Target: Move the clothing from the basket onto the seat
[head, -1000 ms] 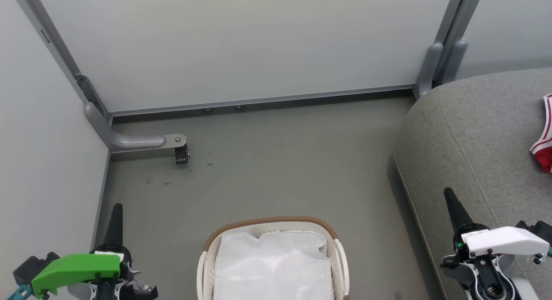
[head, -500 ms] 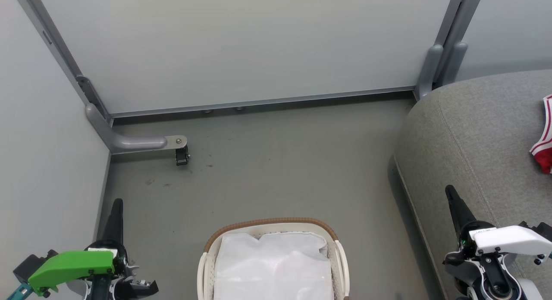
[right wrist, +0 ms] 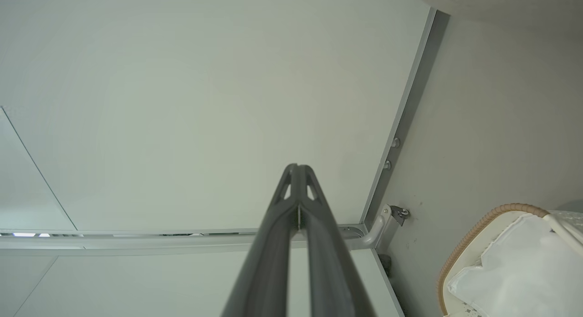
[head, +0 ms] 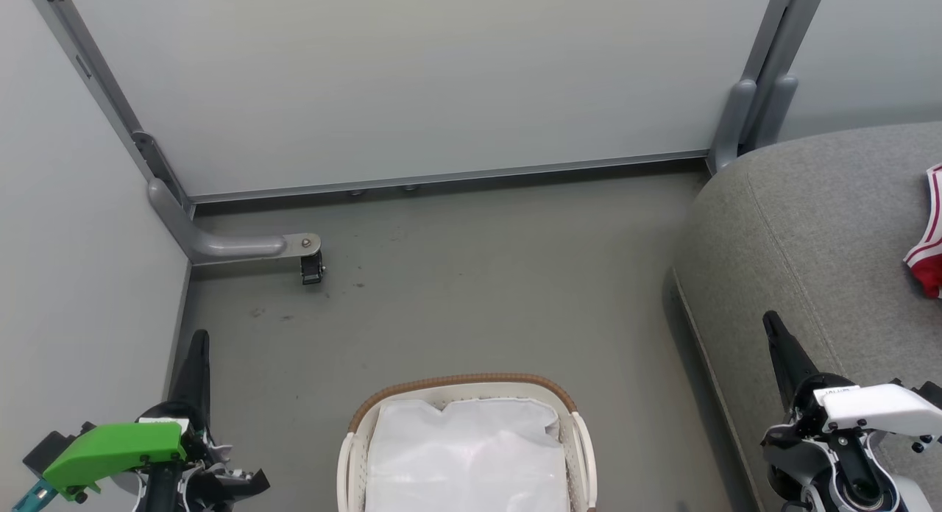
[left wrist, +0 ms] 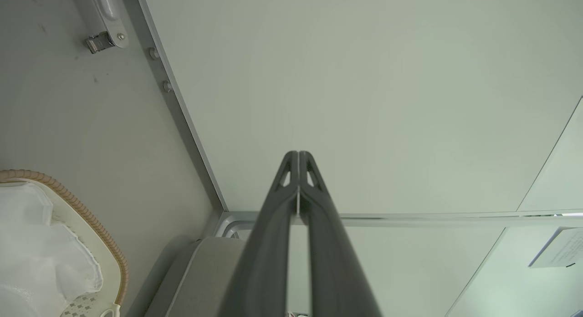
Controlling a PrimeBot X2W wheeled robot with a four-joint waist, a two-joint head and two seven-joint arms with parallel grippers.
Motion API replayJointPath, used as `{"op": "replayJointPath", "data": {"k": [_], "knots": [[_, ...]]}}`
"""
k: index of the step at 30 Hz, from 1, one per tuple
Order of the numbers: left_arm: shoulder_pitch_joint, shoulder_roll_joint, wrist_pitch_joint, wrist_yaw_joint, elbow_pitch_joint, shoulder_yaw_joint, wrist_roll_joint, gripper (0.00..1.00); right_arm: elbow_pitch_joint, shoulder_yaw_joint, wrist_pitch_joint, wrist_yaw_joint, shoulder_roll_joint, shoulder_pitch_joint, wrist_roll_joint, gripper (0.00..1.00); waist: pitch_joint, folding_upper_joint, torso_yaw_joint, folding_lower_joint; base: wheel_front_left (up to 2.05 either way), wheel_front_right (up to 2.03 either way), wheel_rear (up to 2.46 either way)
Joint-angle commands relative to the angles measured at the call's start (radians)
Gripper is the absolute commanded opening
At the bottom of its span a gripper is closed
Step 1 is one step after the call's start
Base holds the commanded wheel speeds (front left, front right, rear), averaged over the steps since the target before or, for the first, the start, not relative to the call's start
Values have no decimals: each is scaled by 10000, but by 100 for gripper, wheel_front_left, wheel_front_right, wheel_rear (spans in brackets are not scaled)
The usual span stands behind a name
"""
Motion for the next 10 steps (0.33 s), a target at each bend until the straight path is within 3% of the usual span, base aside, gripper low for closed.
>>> {"op": "replayJointPath", "data": {"k": [1,10], "knots": [[-194,63,55,-34,-55,49,-199,0,-69,-45,64,-3,-61,22,223,0,-6,0,2,0,0,0,0],[-192,64,135,-35,-59,61,-464,0,-102,-73,147,-2,-63,28,490,0,-26,0,7,0,0,0,0]]}}
